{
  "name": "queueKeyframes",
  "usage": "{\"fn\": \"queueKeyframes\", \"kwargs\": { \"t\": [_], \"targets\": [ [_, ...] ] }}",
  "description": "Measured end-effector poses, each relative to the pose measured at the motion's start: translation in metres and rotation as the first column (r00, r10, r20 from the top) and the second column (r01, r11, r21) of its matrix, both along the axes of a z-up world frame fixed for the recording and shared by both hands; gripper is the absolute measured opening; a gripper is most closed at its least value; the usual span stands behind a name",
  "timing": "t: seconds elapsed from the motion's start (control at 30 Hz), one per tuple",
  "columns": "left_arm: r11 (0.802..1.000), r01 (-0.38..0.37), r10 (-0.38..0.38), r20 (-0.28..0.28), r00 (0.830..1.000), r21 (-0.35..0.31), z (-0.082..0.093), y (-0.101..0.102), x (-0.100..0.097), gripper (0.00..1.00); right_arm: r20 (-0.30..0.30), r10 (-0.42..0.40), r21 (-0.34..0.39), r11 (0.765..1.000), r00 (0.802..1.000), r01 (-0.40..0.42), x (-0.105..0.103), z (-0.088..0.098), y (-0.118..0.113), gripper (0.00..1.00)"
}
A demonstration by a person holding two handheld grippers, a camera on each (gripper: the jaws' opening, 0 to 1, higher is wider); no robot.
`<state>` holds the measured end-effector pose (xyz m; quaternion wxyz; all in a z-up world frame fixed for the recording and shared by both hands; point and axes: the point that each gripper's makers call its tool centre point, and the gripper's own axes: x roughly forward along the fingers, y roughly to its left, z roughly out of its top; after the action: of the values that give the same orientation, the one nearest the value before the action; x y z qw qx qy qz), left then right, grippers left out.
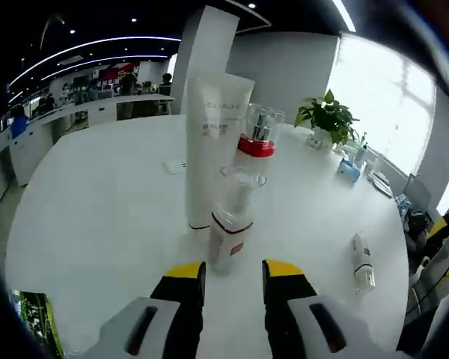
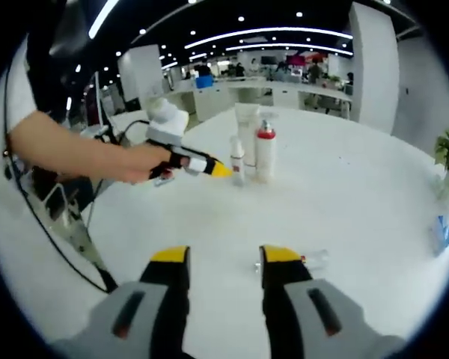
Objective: Arrange the skincare products in the storage area until every visible bottle or jar stands upright without overlapping.
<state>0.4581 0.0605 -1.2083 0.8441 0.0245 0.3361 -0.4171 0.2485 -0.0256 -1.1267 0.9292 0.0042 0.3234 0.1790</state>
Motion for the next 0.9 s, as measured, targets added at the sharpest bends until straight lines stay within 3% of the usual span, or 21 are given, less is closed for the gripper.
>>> {"fn": "queueKeyframes", "kwargs": {
  "t": [0.07,0.33,0.57,0.9],
  "targets": [
    [1.000,0.027,-0.027,0.043,0.999,-0.005,0.004,-0.005,0.007,0.30,0.001,-0.001,-0.008,1.000,1.000,0.001,-0.001,-0.001,-0.002,0.34],
    [0.995,0.094,-0.093,0.073,0.993,-0.014,0.005,-0.016,0.016,0.28,-0.016,-0.004,-0.006,1.000,1.000,0.004,-0.006,-0.006,-0.007,0.34],
    [0.988,0.149,-0.153,0.108,0.982,0.043,-0.001,-0.019,0.017,0.24,-0.012,-0.020,-0.007,1.000,1.000,0.020,-0.004,-0.006,-0.011,0.33],
    [0.988,0.147,-0.153,0.133,0.979,0.055,-0.002,-0.022,0.030,0.24,-0.023,-0.032,-0.009,0.999,0.999,0.032,-0.009,-0.010,-0.013,0.33]
  ]
}}
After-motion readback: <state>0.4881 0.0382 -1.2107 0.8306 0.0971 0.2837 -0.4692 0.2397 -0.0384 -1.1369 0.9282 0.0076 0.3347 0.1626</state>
